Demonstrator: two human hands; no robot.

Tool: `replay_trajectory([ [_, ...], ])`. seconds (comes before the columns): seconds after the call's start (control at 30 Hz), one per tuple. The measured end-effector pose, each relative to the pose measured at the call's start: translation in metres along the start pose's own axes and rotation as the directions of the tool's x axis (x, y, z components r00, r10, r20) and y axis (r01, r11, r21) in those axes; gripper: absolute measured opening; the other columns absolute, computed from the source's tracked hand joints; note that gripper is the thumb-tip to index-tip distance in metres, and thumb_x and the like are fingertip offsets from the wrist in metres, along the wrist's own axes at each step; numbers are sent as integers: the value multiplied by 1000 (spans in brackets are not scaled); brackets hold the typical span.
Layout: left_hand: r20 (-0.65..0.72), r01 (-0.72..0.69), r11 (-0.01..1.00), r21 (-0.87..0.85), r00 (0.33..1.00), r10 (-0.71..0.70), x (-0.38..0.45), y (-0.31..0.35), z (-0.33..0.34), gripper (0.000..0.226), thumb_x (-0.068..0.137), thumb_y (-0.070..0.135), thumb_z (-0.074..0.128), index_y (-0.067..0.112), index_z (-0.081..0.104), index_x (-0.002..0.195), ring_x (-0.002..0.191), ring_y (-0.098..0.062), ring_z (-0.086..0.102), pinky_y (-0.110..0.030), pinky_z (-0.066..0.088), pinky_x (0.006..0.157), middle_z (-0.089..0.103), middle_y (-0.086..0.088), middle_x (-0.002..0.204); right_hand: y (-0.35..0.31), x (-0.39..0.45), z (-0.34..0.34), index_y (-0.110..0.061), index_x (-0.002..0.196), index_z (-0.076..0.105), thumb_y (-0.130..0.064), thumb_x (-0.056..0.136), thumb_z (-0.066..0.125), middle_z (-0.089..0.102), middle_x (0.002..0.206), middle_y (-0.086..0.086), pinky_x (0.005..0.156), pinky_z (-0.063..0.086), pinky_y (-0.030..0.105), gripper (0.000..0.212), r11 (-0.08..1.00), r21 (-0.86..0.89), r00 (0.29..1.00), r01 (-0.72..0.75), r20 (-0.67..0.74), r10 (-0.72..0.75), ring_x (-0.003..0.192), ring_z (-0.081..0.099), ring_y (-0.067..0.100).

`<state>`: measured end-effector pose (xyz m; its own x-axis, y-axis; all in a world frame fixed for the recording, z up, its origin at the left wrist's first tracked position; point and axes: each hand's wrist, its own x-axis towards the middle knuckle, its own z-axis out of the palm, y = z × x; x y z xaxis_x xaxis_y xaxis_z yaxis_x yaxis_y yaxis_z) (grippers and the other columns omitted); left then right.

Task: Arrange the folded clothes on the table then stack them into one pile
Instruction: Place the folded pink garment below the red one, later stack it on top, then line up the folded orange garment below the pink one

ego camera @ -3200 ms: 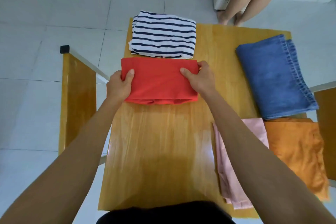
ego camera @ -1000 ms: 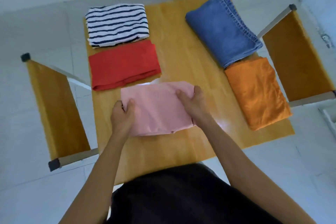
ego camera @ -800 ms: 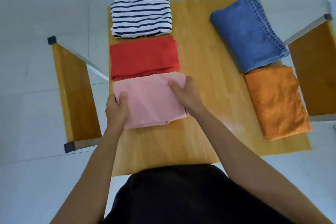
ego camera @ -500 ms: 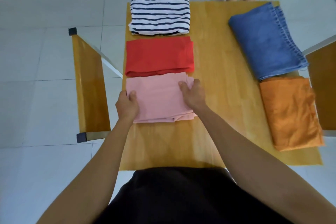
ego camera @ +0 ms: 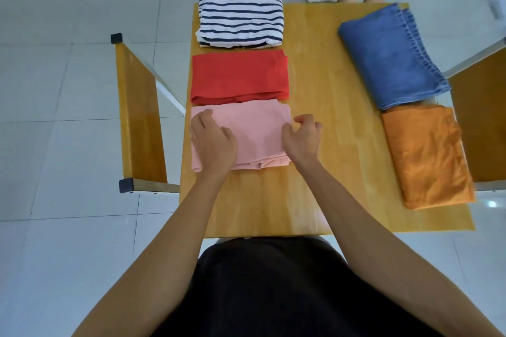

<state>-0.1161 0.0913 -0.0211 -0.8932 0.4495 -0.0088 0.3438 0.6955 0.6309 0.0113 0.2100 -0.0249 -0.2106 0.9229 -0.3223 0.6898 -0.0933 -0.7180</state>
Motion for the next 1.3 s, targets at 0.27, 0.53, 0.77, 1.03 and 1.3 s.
replay_trajectory([
  [0.27, 243, -234, 963, -132, 934, 260, -49, 68, 37, 36, 91, 9, 45, 11, 54, 125, 120, -22, 46, -28, 40, 94, 53, -8, 125, 43, -18, -51, -19, 116, 60, -28, 93, 58, 48, 118, 0, 90, 48, 34, 25, 990, 133, 992, -47, -112, 62, 103, 56, 20],
  [0.53, 430, -423, 889, -173, 780, 455, -77, 152, 113, 33, 87, 7, 49, 11, 63, 116, 112, -27, 56, -40, 46, 97, 59, -11, 116, 113, -4, -153, -17, 114, 64, -29, 92, 59, 54, 121, 9, 84, 42, 27, 25, 981, 140, 938, -137, -299, 173, 101, 57, 22],
  [0.77, 582, -706, 692, -152, 502, 640, -110, 241, 187, 35, 91, 9, 48, 13, 57, 125, 118, -24, 53, -38, 47, 97, 57, -7, 125, 193, 7, -240, -17, 116, 61, -29, 92, 54, 56, 125, 6, 89, 46, 35, 28, 939, 135, 862, -317, -373, 344, 109, 56, 22],
  [1.03, 737, -808, 588, 28, 415, 534, -102, 312, 253, 44, 95, 13, 47, 3, 44, 138, 128, -33, 49, -44, 42, 106, 49, -17, 139, 249, 15, -265, -11, 126, 49, -51, 96, 40, 60, 119, 11, 89, 53, 50, 51, 845, -161, 841, -509, -301, 449, 103, 62, 34],
  [1.3, 639, -622, 704, 343, 704, 311, -120, 278, 254, 78, 91, 67, 39, 5, 42, 138, 123, -36, 46, -47, 41, 98, 48, -20, 134, 257, 38, -290, -9, 108, 56, -63, 97, 39, 68, 105, 11, 82, 54, 43, 58, 843, -339, 909, -417, -158, 386, 97, 66, 32],
])
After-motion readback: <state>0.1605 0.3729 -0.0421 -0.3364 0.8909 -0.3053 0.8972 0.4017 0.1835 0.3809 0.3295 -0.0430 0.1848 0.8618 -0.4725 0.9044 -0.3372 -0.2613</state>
